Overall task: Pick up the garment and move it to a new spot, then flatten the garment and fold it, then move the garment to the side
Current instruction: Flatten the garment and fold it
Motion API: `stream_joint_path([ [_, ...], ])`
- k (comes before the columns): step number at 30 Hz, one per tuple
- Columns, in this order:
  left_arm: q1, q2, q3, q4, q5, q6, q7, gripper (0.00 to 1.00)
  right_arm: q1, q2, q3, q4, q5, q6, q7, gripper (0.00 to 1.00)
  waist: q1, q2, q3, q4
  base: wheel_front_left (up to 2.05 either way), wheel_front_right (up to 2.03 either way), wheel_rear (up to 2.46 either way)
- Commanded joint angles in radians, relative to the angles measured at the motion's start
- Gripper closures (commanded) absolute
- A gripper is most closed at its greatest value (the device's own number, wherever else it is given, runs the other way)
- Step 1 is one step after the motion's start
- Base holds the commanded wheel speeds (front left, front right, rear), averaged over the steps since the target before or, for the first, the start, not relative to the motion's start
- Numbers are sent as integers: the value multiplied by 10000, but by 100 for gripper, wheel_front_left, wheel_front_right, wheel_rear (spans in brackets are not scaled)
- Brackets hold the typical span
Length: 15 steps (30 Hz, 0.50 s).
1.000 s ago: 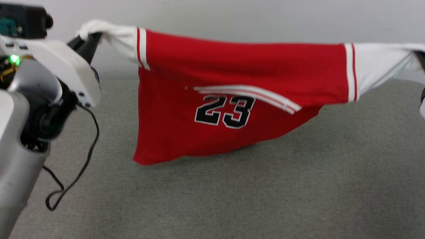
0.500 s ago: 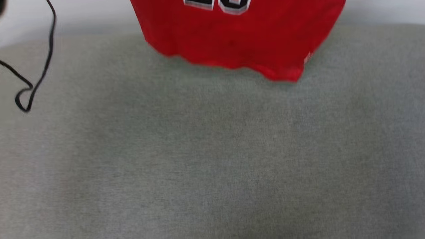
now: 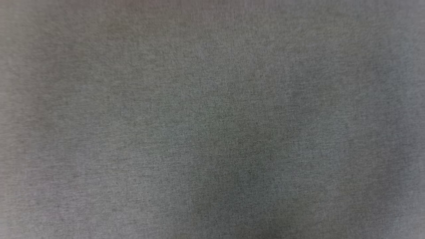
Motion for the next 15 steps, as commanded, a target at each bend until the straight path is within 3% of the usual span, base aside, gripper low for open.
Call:
stream_joint_path([
  [1, -114, -40, 3, 226, -28, -95, -145, 100, -78, 107, 78, 209, 61, -14, -134, 100, -2, 0, 583, -142, 0, 0, 0],
  [9, 3, -446, 84, 1497, -309, -564, -929, 100, -249, 341, 479, 1261, 407, -14, -727, 100, -2, 0, 1369, 40, 0, 0, 0],
  [15, 631, -739, 133, 2379, -594, -1039, -1644, 100, 237, 322, 855, 1858, 760, -14, -1128, 100, -2, 0, 1132, 204, 0, 0, 0],
])
